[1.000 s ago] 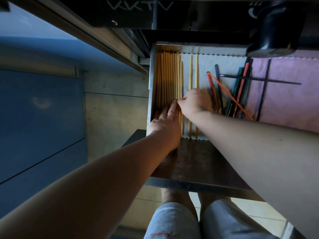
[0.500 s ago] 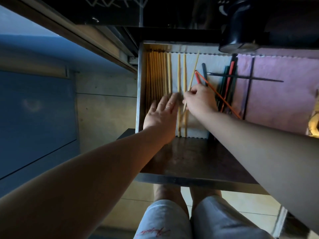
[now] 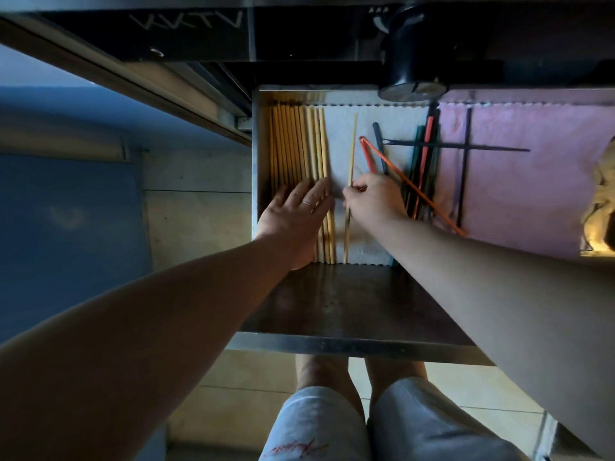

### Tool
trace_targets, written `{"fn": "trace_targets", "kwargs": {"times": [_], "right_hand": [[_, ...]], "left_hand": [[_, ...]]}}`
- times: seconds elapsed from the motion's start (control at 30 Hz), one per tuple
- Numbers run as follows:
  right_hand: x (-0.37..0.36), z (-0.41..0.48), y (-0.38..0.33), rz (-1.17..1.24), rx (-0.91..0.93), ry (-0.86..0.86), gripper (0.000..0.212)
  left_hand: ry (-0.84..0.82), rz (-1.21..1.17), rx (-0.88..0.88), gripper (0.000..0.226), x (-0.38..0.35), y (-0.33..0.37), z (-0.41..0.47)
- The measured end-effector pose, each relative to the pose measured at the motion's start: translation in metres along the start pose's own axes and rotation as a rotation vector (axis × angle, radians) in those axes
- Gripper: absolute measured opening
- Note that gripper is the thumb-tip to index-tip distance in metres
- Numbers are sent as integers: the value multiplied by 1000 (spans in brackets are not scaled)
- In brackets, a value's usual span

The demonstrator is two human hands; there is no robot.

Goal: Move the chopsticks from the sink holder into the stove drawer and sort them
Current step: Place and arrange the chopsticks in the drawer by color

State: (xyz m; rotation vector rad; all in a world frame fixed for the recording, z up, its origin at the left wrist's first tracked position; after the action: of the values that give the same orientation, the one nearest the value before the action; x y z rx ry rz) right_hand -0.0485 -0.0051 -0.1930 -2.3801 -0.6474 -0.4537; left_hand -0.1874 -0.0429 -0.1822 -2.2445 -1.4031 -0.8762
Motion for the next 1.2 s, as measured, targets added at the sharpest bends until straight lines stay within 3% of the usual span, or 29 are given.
{"fn": "trace_targets", "kwargs": {"times": [0.2,0.47,0.63,1.07,1.2], "right_hand": [[-18,5,-16,-88,-9,-9,19],[-17,-2,-13,-149,-42,32,25],[-18,-9,-18,-197,54,-14,26],[-18,-12,-18,-154,7,84,25],[-22,-14,-19,-218,33,8,24]], "left_hand": [[-27,-109,47,95,-6,-2,-11],[-65,-322,205,88,2,4,-9],[-59,-325,205,92,-2,6,-7],[-122,-290,142,101,-10,6,-14],[-127,-335,161,104,-5,7,-15]]}}
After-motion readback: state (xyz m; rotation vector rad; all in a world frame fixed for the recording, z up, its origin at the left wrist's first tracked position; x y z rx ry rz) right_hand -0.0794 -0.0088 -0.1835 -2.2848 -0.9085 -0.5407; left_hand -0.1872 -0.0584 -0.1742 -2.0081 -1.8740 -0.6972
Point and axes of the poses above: each hand's wrist, its own z-axis towards the middle knuckle, its own x-axis out of the back of the hand, y = z × x, the point moved 1 cm from there along z, towards the middle knuckle, and after that the axes turned 4 degrees about z, right-handed, at the moved point
